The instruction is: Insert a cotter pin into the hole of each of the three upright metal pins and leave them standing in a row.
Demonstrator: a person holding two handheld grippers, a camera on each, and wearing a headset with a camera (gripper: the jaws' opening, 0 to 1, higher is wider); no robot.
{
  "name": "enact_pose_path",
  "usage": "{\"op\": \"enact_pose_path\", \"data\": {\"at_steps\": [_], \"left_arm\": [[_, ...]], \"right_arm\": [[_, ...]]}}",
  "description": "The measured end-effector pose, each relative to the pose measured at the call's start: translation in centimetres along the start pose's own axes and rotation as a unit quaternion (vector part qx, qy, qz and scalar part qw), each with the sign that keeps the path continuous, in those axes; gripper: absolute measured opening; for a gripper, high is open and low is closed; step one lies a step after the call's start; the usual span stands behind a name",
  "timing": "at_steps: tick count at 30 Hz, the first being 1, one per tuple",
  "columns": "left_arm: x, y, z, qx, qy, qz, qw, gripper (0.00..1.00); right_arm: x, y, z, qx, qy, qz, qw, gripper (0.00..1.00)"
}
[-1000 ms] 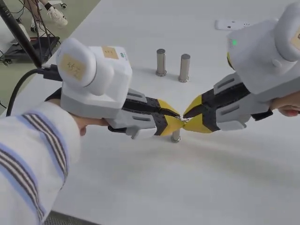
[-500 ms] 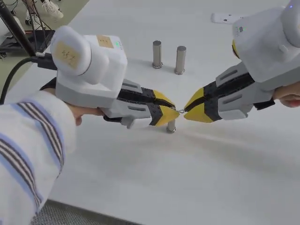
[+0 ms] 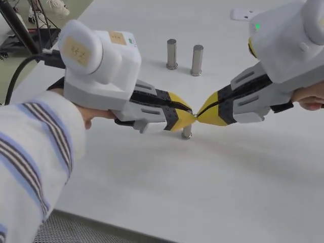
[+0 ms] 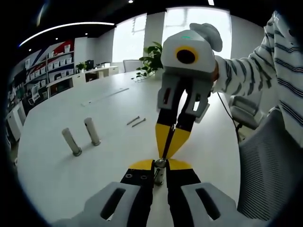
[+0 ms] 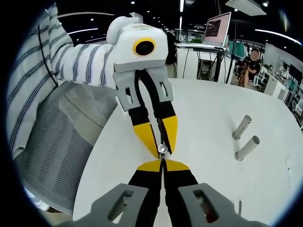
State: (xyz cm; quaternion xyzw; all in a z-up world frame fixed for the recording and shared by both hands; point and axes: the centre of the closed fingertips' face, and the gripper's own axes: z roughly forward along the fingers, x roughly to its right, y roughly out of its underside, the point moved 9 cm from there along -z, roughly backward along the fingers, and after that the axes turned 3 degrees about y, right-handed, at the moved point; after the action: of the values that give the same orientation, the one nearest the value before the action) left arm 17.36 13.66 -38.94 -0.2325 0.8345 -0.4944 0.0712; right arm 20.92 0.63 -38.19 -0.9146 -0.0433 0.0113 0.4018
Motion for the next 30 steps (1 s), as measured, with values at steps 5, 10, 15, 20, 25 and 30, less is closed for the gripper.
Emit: {"op": "enact_pose_path", "data": {"at_steps": [5,10,15,20,25,30], "left_arm": [[0.0,0.0,0.0,0.001,0.000,-0.004,1.0000,0.06],[0.1,0.1,0.0,0.003,0.001,-0.005,1.0000,0.06],[0.2,0.2,-0.1,0.003,-0.001,-0.013,0.9999,0.10],[0.5,0.4,-0.6,0.009,-0.010,-0.017,0.9998,0.23],[1.0,-0.2,-1.6,0.056,-0.024,-0.033,0.9976,0.45],[1.6,-0.7,-2.7,0.063,-0.037,-0.039,0.9965,0.59]], "right_arm": [[0.0,0.1,0.0,0.002,0.006,0.004,1.0000,0.00],[0.0,0.3,-0.2,0.004,0.016,0.007,0.9998,0.02],[-0.2,0.6,-0.5,0.011,0.022,0.022,0.9995,0.06],[-0.5,1.0,-0.6,0.020,0.030,0.042,0.9984,0.12],[-0.8,1.0,-0.7,0.057,0.027,0.061,0.9961,0.18],[-1.2,0.9,-0.6,0.078,0.031,0.070,0.9941,0.20]]}}
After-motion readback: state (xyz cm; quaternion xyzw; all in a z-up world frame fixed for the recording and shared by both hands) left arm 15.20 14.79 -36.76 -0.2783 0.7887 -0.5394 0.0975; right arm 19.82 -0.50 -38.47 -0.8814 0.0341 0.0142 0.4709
